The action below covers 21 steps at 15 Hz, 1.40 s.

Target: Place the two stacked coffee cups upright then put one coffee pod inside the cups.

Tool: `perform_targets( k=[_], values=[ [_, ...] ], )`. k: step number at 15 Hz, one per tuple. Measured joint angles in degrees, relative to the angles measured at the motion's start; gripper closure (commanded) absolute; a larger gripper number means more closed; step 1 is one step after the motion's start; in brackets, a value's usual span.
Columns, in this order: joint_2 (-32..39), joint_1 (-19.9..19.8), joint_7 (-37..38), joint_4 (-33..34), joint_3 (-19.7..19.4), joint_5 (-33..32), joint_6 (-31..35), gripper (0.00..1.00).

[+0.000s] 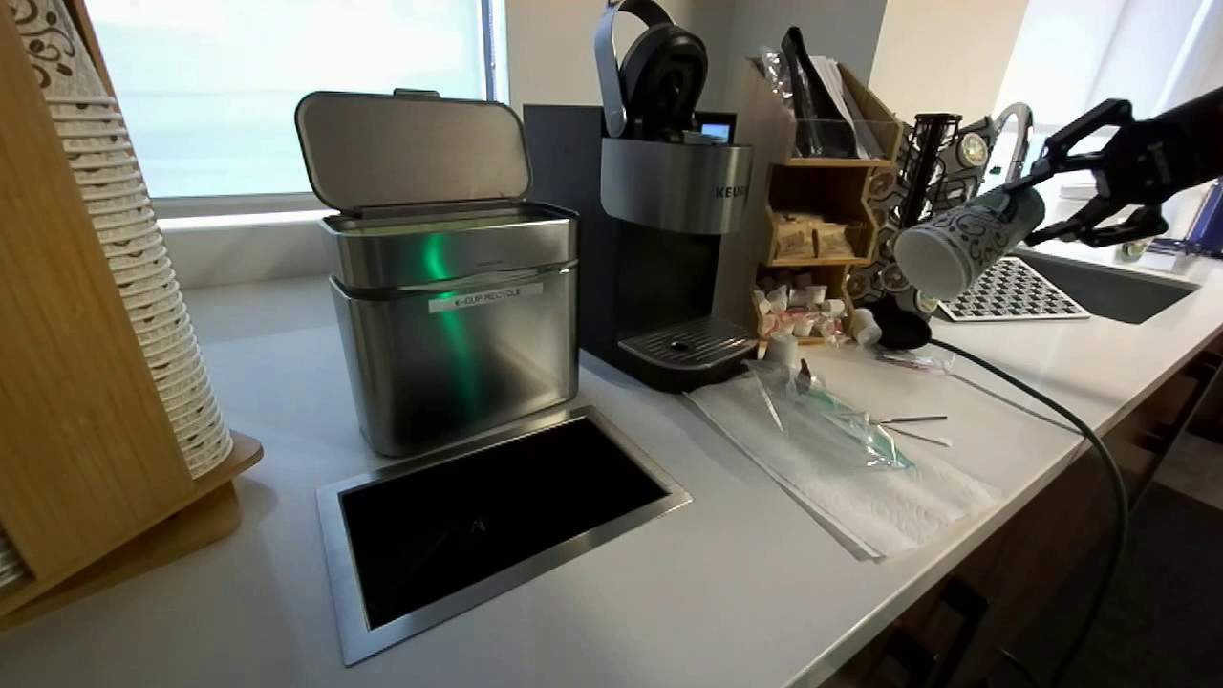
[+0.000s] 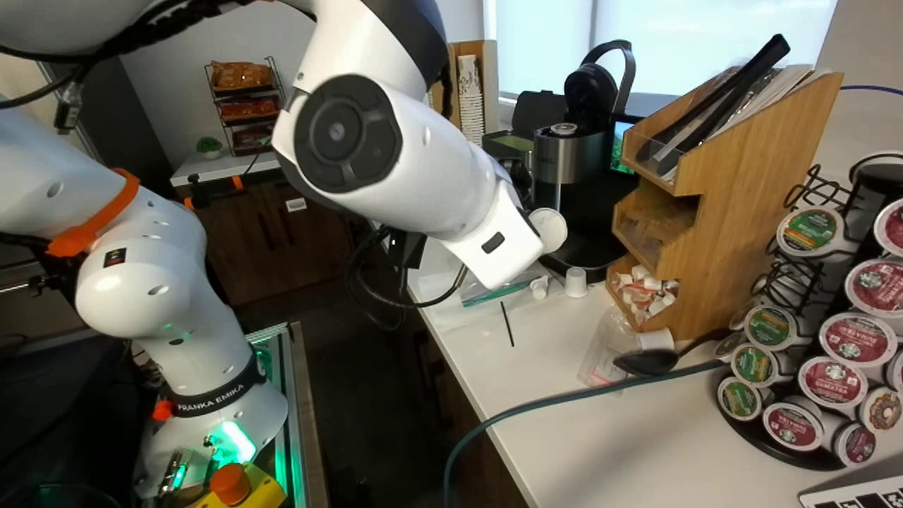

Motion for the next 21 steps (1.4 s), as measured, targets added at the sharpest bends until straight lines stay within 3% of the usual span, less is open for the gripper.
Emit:
perform_targets(
  k=[4, 10, 11, 12, 14, 17, 21],
  values=[
    [9.27, -0.30, -1.11, 1.70, 1.02, 11.28, -6.69, 0.64],
    [21.91, -9.52, 0.88, 6.93, 9.73, 12.23, -8.53, 0.64],
    [23.21, -10.91, 1.18, 7.85, 10.87, 12.23, -8.71, 0.26],
    [24.40, -12.26, 1.70, 8.86, 11.86, 12.23, -9.10, 0.14],
    [26.32, -14.63, 3.00, 10.69, 13.33, 12.22, -10.06, 0.01],
    [27.86, -16.88, 4.19, 12.61, 15.33, 11.45, -8.57, 0.00],
    [27.55, -17.16, 5.50, 13.23, 19.15, 4.73, 1.88, 0.00]
  ],
)
